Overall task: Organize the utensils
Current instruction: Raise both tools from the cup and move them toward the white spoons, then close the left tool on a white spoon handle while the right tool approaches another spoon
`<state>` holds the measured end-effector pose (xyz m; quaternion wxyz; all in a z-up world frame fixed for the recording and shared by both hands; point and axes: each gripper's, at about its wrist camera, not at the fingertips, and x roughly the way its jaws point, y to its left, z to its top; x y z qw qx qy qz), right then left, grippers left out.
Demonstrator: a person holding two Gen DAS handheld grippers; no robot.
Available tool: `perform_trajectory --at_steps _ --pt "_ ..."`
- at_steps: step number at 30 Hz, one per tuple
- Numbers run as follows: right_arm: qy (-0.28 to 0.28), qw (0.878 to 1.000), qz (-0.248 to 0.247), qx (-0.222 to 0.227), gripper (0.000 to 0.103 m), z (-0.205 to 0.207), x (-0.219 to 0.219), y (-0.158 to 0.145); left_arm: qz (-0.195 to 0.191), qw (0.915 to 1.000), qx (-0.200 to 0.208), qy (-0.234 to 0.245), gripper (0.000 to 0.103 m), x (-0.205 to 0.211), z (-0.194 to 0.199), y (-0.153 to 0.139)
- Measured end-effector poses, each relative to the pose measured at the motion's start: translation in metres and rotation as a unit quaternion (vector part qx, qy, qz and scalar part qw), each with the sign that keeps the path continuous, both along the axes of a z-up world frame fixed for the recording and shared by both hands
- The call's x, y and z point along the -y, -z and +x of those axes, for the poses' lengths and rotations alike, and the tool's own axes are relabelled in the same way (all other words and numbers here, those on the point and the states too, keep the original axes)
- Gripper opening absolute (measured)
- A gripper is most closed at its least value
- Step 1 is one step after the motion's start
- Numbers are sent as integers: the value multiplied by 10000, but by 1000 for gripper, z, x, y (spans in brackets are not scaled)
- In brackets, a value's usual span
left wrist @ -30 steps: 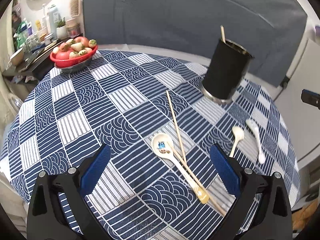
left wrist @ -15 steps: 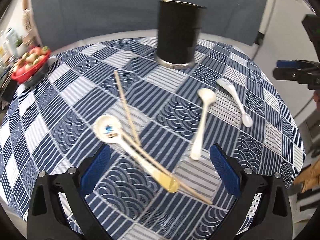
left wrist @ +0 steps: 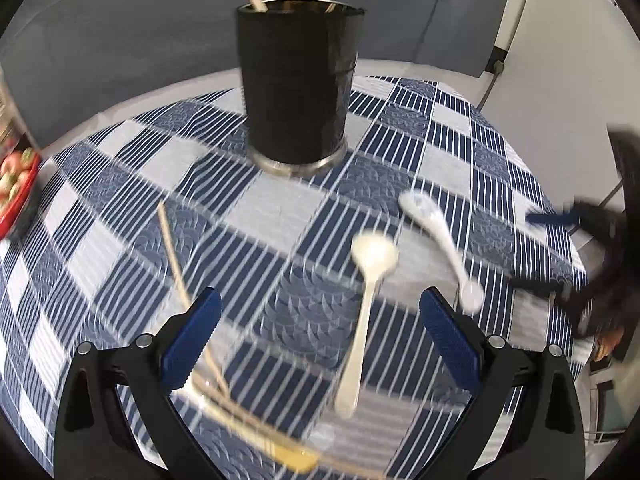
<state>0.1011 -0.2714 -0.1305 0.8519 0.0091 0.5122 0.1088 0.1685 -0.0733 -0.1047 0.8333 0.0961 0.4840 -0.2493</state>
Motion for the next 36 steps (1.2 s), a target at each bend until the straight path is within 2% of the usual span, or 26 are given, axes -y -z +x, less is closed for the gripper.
perform_trajectory --at_steps 6,10,12,15,18,20,24,27,30,34,36 --pt "137 9999 -1 90 87 -3 -3 11 38 9990 -207 400 97 28 38 -1" --pt "116 9998 117 55 87 6 -3 9 190 9968 -353 689 97 31 39 7" --pt "-134 9998 55 120 87 12 -5 3 251 9957 -469 760 97 24 33 13" --pt "-811 9962 -149 280 86 27 -10 -6 359 9923 -728 937 97 9 20 26" --pt "-1557 9869 -147 402 85 48 -20 -14 481 9894 -871 1056 94 -1 9 36" --pt "-2146 9759 -31 393 80 60 -31 -16 428 9877 -1050 1074 87 -7 3 42" --pt "-3267 9448 -134 189 78 77 -59 -8 440 9871 -1132 1040 86 -17 -6 50" --pt "-4111 9107 -381 -90 75 84 -80 5 549 9875 -1069 1017 83 -20 -10 53" --pt "-4661 8815 -730 -190 72 85 -93 16 697 9871 -970 1068 83 -18 -16 56" --pt "-4998 8590 -1106 -123 69 90 -100 28 937 9863 -816 1084 80 -14 -20 62" --pt "-5059 8535 -1246 -81 68 92 -102 33 1015 9864 -753 1054 79 -14 -22 62"
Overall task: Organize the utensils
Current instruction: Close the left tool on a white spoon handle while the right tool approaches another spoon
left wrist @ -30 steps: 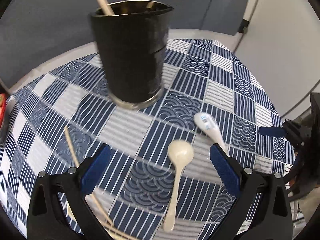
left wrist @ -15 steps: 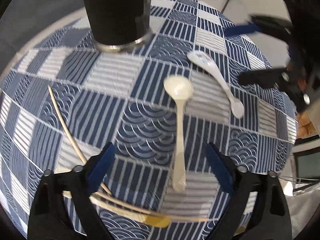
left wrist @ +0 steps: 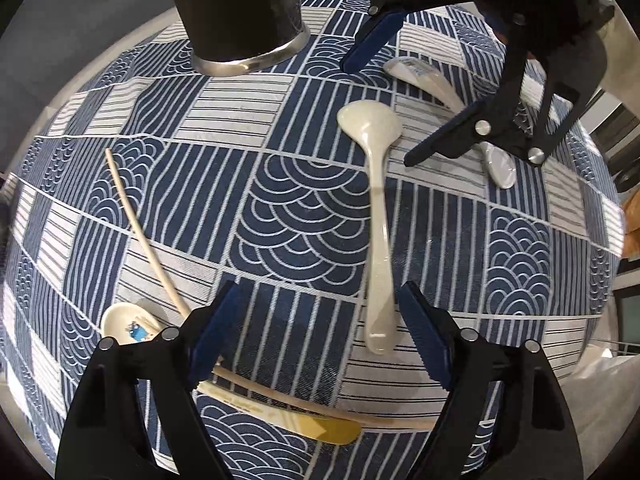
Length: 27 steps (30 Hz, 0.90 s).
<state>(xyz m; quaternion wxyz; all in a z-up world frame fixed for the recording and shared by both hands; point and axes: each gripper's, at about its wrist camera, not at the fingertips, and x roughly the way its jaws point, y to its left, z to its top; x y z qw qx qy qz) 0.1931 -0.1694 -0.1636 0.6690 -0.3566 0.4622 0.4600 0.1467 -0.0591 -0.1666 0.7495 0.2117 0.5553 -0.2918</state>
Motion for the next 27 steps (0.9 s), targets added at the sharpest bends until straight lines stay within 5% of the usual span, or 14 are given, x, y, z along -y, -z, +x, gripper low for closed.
perform_trajectory --at_steps 4,10,16,21,27 --pt "46 9999 51 106 68 -4 4 5 -46 10000 40 -68 66 -2 -1 -2" --pt "387 9983 357 251 66 -3 11 0 -202 9988 -125 -430 18 -21 9 -9" --pt "752 9939 678 443 58 3 9 -7 -747 9921 -678 -749 14 -40 28 -9" --pt "849 9917 654 707 58 7 2 -2 -1488 9741 -1376 -1001 14 -67 46 -3" --pt "546 9922 380 1053 58 12 -8 1 -1887 9604 -1772 -1035 14 -85 54 5"
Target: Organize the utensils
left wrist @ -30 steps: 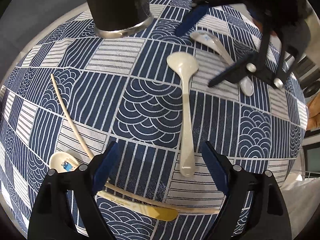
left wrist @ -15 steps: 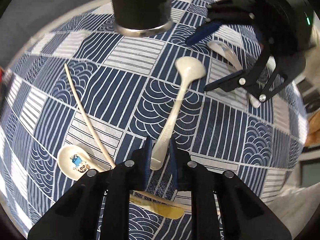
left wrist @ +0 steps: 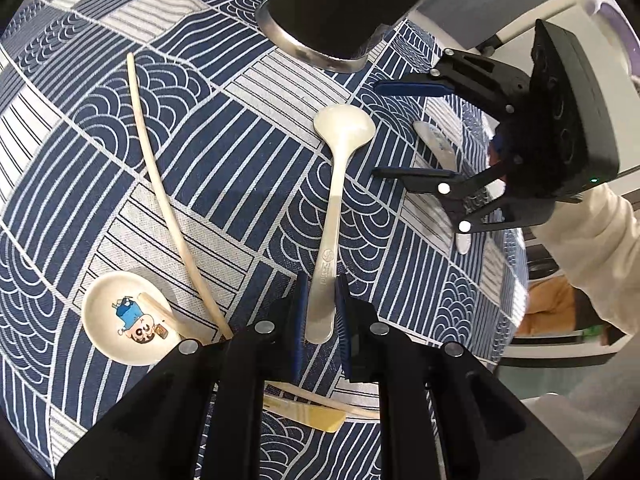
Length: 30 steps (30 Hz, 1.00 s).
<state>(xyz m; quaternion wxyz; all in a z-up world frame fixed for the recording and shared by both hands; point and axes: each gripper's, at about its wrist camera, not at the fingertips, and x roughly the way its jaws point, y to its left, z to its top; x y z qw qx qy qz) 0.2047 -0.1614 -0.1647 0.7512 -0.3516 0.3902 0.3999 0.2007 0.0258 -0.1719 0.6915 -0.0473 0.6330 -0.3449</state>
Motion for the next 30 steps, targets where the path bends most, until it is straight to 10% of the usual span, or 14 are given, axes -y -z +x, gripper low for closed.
perform_trajectory --at_steps 13,24,30 --pt "-188 9994 -241 -170 0 15 -10 -5 -61 9998 -125 147 14 -7 4 -3" --pt "180 9998 -28 46 3 1 4 -15 9 9995 -180 252 14 5 5 1" --pt "-24 9996 22 282 34 -4 1 -18 -214 9986 -412 250 15 -2 11 7"
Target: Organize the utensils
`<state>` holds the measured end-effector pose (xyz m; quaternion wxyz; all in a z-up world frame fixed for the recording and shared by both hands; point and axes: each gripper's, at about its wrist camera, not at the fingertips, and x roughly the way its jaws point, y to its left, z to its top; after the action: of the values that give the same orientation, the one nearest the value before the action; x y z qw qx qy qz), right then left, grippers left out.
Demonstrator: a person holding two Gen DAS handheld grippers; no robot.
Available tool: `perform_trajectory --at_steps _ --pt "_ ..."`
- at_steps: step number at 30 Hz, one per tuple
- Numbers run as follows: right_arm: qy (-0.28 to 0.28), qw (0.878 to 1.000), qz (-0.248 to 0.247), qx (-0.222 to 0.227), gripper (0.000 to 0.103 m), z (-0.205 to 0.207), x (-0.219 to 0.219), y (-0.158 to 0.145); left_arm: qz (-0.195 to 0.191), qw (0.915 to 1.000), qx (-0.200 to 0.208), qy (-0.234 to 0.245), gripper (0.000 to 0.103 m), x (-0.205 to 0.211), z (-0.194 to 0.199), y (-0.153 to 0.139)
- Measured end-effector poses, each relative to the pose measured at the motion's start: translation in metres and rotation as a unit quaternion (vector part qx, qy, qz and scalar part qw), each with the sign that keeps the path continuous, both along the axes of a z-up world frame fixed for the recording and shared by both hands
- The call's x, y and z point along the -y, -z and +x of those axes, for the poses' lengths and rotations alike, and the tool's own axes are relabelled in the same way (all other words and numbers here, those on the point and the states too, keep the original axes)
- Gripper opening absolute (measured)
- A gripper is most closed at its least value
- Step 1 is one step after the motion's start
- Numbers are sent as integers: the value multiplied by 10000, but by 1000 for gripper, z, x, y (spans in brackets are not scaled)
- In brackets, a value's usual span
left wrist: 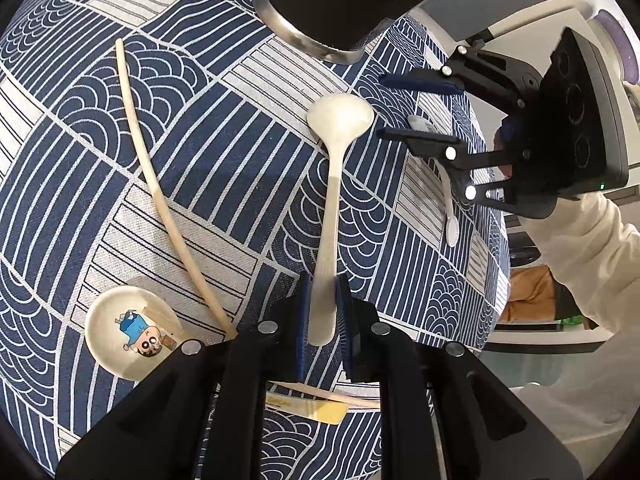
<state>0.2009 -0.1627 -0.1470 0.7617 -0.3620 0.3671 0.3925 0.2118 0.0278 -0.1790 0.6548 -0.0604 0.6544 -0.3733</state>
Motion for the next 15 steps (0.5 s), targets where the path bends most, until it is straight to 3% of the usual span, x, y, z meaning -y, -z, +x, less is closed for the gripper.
perform_trajectory --at_steps 5,6,7,15 --pt "-215 9996 -69 154 33 4 -10 6 59 9999 -27 153 15 3 5 -1" --pt "-282 9994 -76 163 31 5 -13 7 47 9998 -50 162 15 3 5 0" --pt "-362 9992 -79 127 15 5 -16 7 35 9998 -80 174 15 3 5 1" --pt "-442 9978 -330 365 5 0 -13 -2 167 9996 -34 218 12 8 8 -2"
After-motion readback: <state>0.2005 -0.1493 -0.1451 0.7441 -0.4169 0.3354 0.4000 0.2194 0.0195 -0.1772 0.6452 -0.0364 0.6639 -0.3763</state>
